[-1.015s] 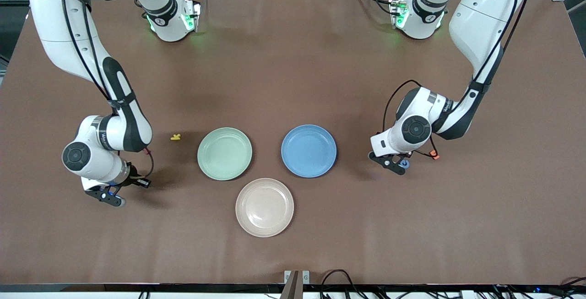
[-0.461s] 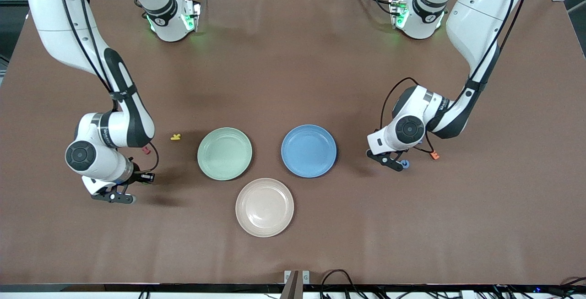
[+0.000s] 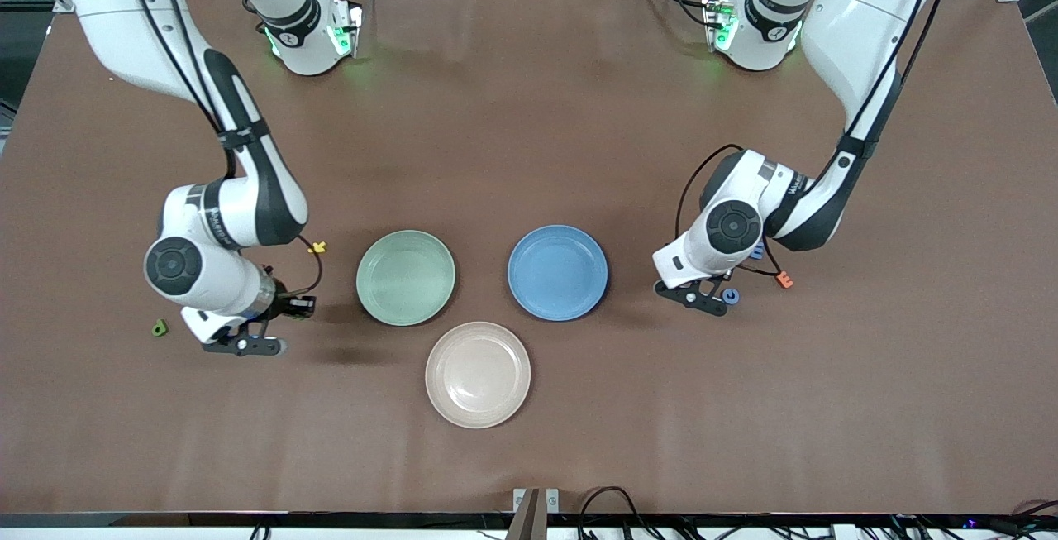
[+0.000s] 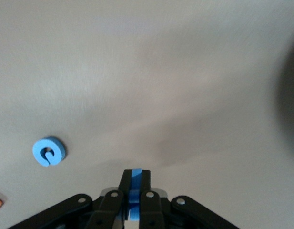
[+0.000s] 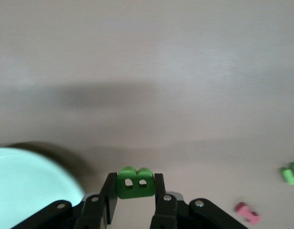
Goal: Sort letters by color into matching plates
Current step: 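Open the right gripper over the green plate while the left gripper opens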
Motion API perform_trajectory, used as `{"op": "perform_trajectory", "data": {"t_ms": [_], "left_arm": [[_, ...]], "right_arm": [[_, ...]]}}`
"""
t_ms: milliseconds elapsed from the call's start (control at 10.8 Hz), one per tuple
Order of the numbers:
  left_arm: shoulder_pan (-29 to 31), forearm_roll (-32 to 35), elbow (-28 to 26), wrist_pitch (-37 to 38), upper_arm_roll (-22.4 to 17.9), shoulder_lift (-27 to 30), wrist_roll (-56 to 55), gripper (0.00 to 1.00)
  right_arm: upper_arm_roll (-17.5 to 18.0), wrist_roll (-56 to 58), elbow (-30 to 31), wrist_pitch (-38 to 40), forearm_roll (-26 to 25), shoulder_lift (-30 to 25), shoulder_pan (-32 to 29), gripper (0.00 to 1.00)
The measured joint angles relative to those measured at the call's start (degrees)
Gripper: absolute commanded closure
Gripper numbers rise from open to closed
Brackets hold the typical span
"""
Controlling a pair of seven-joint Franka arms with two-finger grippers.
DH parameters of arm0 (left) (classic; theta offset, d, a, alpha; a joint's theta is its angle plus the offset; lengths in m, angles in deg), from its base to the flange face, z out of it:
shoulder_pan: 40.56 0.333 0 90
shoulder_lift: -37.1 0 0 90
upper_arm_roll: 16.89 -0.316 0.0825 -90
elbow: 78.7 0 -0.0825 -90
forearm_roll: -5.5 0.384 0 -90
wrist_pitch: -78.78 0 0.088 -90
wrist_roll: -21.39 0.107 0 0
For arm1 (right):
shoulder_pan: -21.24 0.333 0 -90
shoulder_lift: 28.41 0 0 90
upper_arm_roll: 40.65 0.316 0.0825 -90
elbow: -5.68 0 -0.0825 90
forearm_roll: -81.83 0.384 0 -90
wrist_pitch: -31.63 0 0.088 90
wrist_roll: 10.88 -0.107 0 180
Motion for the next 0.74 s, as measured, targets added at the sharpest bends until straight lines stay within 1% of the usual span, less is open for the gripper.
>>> {"op": "perform_trajectory", "data": {"t_ms": [277,553,738], "left_arm": [[-2.3,-3.2,4.4,0.1,0.5,0.0,-6.1,1.0],[-6.5,-3.6,7.9,0.1,0.6,-1.4,-13.7,1.0],[-8.7,-3.8,10.3,0.1,0.7,-3.0,-16.7,1.0]], "right_arm": [[0.8,-0.1,-0.2,0.1,1.5,-0.7,4.6,0.87],[1.0,-0.1,-0.9,0.1,2.4,-0.7,8.5,0.87],[1.0,-0.1,-1.0,0.1,3.4,-0.7,11.1,0.86]]}}
